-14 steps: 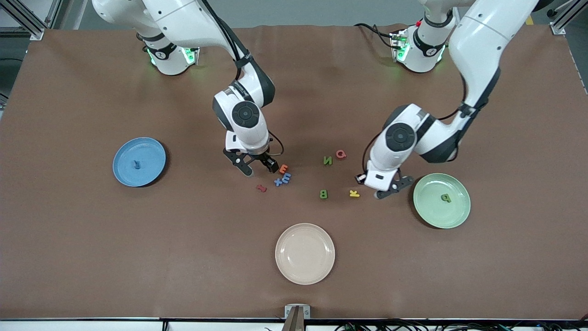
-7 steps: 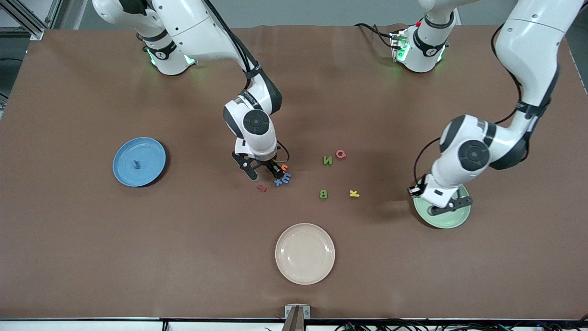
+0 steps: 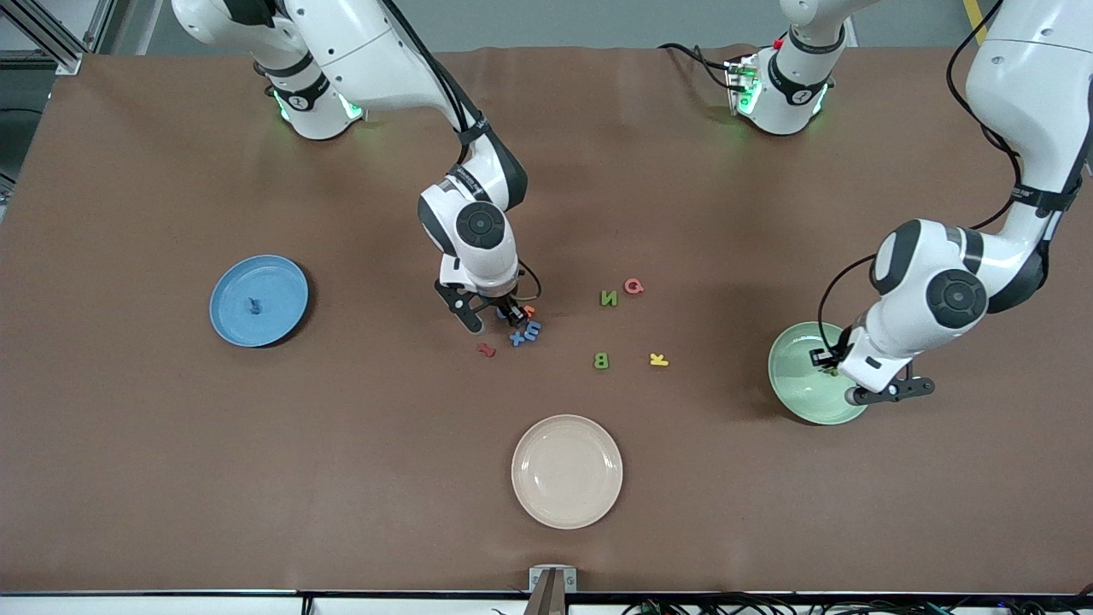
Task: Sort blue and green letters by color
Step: 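Carry the green u to the green plate while the right gripper grasps blue c, then release the u on the green plate while the right gripper carries the c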
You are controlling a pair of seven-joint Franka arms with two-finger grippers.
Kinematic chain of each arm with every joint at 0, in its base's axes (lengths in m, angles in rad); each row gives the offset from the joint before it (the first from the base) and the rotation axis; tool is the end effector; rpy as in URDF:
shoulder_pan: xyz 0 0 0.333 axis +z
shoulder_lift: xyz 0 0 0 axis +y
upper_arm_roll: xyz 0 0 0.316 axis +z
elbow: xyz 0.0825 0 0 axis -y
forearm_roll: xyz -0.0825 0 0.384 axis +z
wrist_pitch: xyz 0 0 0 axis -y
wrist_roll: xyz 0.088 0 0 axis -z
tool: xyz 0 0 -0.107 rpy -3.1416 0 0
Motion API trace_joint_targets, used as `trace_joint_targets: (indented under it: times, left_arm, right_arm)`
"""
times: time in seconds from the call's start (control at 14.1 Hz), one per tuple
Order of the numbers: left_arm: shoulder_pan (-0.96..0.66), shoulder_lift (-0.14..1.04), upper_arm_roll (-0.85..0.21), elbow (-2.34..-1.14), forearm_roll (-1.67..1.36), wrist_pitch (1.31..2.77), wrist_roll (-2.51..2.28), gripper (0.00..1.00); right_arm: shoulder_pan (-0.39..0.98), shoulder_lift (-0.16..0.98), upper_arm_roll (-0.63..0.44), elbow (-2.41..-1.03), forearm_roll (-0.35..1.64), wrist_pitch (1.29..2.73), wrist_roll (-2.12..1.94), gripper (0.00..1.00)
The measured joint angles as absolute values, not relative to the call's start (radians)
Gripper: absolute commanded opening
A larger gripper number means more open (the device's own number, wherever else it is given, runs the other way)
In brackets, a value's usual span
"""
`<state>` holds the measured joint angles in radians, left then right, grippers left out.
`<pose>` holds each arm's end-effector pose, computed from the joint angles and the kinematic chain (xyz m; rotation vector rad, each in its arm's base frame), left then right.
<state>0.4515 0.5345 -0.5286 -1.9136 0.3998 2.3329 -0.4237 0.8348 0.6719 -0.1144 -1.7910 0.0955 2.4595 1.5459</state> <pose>0.6235 -0.0257 0.2446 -3.1093 -0.1904 0.0152 0.4888 0.4357 0.1770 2.8437 -1.3299 0.0171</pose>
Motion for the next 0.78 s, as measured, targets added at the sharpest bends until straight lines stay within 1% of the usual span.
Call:
trace_joint_targets:
  times: [0.07, 0.14, 0.35, 0.64, 0.78]
  left_arm:
    - [0.461, 0.540, -0.529, -1.914, 0.407, 2.333, -0.411, 0.02]
    - [0.466, 0.545, -0.529, -1.914, 0.419, 2.333, -0.409, 0.02]
    - [0.477, 0.564, -0.529, -1.914, 0.458, 2.333, -0.408, 0.03]
    - [0.480, 0.582, -0.529, -1.914, 0.469, 2.342, -0.408, 0.04]
    - [0.480, 0.592, -0.529, -1.914, 0.471, 2.350, -0.408, 0.06]
  right_arm:
    - [0.839, 0.672, -0.114, -1.791, 0.096, 2.458, 1.546, 0.58]
    - [0.842, 0.672, -0.114, -1.791, 0.096, 2.458, 1.547, 0.54]
    - [0.843, 0.672, -0.115, -1.789, 0.096, 2.459, 1.547, 0.36]
    - [0.843, 0.672, -0.115, -1.783, 0.096, 2.458, 1.546, 0.04]
    - [0.843, 0.672, -0.116, -1.783, 0.095, 2.455, 1.545, 0.01]
